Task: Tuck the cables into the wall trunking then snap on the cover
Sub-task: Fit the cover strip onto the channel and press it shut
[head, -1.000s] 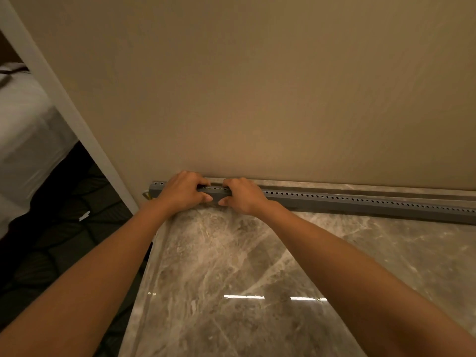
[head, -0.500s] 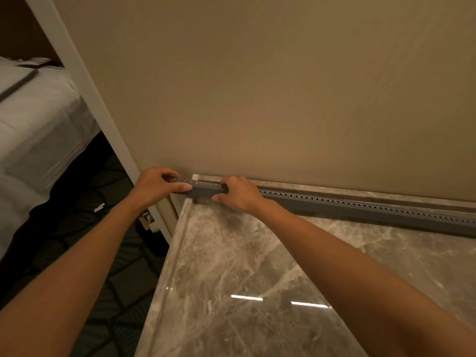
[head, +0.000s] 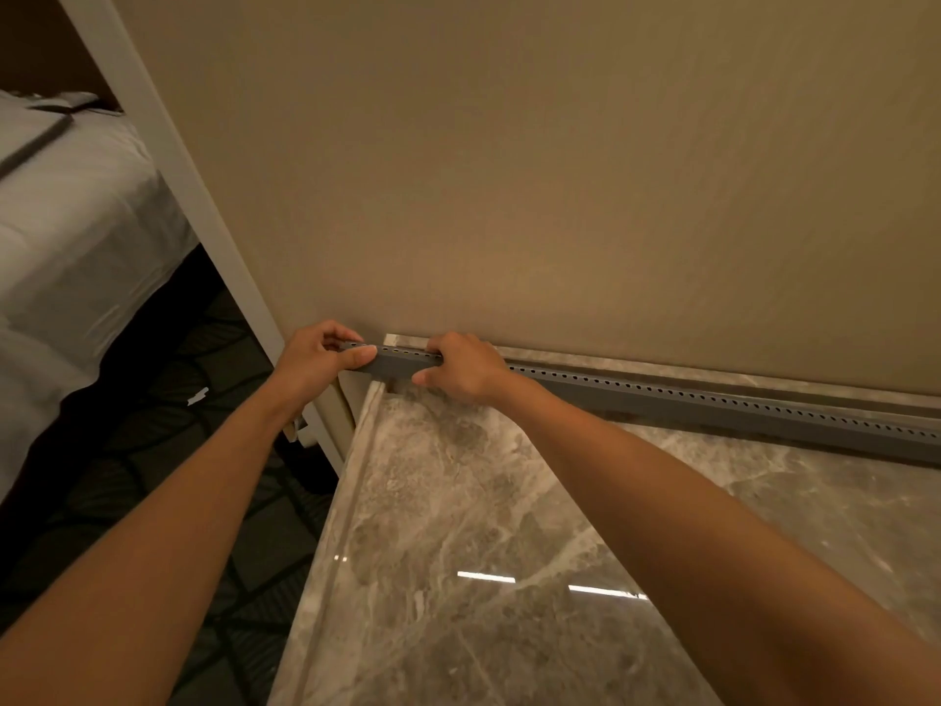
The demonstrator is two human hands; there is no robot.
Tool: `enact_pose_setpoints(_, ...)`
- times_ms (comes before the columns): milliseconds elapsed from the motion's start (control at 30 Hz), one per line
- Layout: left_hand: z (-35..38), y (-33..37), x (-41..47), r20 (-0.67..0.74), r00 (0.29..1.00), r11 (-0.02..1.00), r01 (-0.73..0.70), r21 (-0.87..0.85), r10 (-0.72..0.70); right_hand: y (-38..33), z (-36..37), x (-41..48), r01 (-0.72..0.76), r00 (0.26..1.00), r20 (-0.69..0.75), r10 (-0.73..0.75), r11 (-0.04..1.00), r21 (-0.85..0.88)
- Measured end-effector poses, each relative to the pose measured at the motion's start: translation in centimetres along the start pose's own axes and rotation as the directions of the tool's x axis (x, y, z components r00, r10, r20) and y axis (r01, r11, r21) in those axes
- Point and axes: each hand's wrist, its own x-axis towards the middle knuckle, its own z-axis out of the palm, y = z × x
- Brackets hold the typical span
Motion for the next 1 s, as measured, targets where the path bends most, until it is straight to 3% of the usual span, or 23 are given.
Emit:
enact_pose_setpoints(267,0.4,0.7,-0.2,-0.048,0.998,0.999,0.034,-0.040,-0.036,0.5,-0.1,0.3,-0.010,1.000,-0.002,0.010,0.998,0.056)
enact_pose_setpoints(333,0.7,0.9,-0.2,-0.060,0.998,0.999,0.032,0.038,-0.030,0.7,0.0,0.3,0.006,1.000,-0.014,-0.005,0.999,0.045)
enact_pose_setpoints(400,1.3,1.2,-0.3,-0.112,0.993,0.972,-0.011,0.235,0.038,0.9,0.1,0.2,0.027,0.997,-0.070,-0.025,0.999,0.028)
enact_pose_setpoints(467,2.1,1.9,-0.9,-0.141,0.957,0.854,-0.152,0.497,0.252,1.1,0.0,-0.1,0.051,0.989,-0.138,-0.049,0.999,0.016)
enact_pose_setpoints(533,3.3,2.4,-1.7,-0.011,0.887,0.669,-0.339,0.661,0.461,1.8,-0.3,-0.8,0.080,0.977,-0.195,-0.081,0.997,-0.012)
enact_pose_setpoints(567,4.3,2.7,-2.2,0.092,0.865,0.581,-0.407,0.705,0.494,2.7,-0.5,-1.5,0.084,0.972,-0.219,-0.091,0.996,-0.043)
enact_pose_setpoints(667,6.8,2.8,-3.1,0.273,0.864,0.430,-0.456,0.779,0.422,5.8,-1.0,-3.9,0.055,0.960,-0.261,-0.106,0.979,-0.196)
enact_pose_setpoints(800,7.8,4.4,-2.4,0.301,0.871,0.403,-0.454,0.795,0.387,10.5,-2.7,-7.4,-0.091,0.958,-0.288,0.000,0.949,-0.302)
enact_pose_setpoints(900,7.7,6.3,-1.4,0.386,0.908,0.402,-0.419,0.814,0.164,11.5,-3.3,-8.3,-0.105,0.976,-0.218,0.023,0.922,-0.373)
enact_pose_setpoints(1000,8.2,7.2,-1.5,0.378,0.923,0.348,-0.380,0.857,0.078,11.2,-3.5,-8.0,-0.096,0.988,-0.145,0.045,0.927,-0.364)
